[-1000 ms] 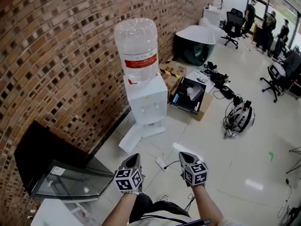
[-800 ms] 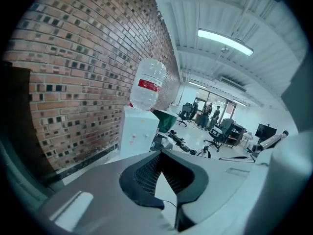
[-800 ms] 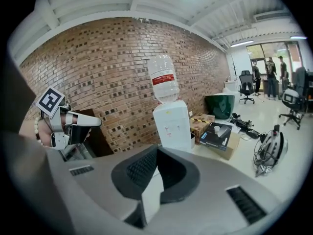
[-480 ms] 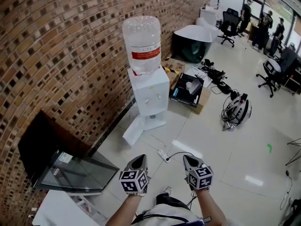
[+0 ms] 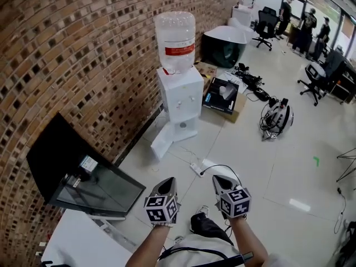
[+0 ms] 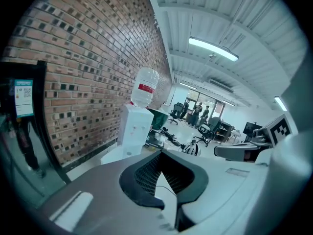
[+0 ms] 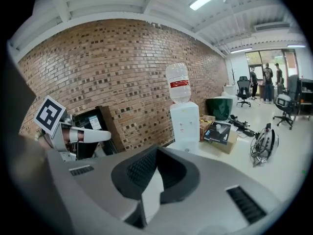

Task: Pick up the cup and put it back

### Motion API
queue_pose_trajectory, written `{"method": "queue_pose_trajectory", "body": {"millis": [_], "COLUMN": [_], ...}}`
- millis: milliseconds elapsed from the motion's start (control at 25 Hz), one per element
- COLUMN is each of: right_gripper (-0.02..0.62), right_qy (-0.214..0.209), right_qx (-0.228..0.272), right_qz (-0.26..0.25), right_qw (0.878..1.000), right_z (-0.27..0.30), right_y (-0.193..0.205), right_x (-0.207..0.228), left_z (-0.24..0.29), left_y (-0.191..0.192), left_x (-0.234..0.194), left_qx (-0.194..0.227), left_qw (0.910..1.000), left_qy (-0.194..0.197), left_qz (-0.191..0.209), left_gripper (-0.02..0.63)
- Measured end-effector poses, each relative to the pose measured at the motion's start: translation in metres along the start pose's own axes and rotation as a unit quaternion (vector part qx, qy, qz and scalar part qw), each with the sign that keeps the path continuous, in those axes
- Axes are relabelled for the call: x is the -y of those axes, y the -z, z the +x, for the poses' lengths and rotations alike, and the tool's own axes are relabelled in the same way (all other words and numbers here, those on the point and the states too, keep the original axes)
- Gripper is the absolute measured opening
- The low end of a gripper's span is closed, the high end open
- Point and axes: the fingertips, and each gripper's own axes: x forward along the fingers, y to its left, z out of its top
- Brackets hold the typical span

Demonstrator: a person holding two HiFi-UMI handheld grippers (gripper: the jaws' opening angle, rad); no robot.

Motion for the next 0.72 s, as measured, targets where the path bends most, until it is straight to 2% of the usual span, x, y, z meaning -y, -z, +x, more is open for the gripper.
{"method": "queue_pose_trajectory", "body": {"millis": [320,720], "right_gripper": [0.011,0.011], "right_qy": [0.013,0.027], "right_qx": [0.017,0.052], "right_qz": [0.003,0.004], "right_qw": [1.0,0.998], "right_z": [-0.037,-0.068], "right_y": [0.009,-0.008], "right_x": [-0.039,-0.051], "left_z": [-0.042,-0.057], "left_y": [0.019,0.006], "left_x": [-0.002,0.013], "left_qx": [0.0,0.017], "left_qw": [0.9999,0.9993], "left_qy": [0.01,0.03], "left_qz": [0.002,0.012], "left_gripper": [0.0,0.0]}}
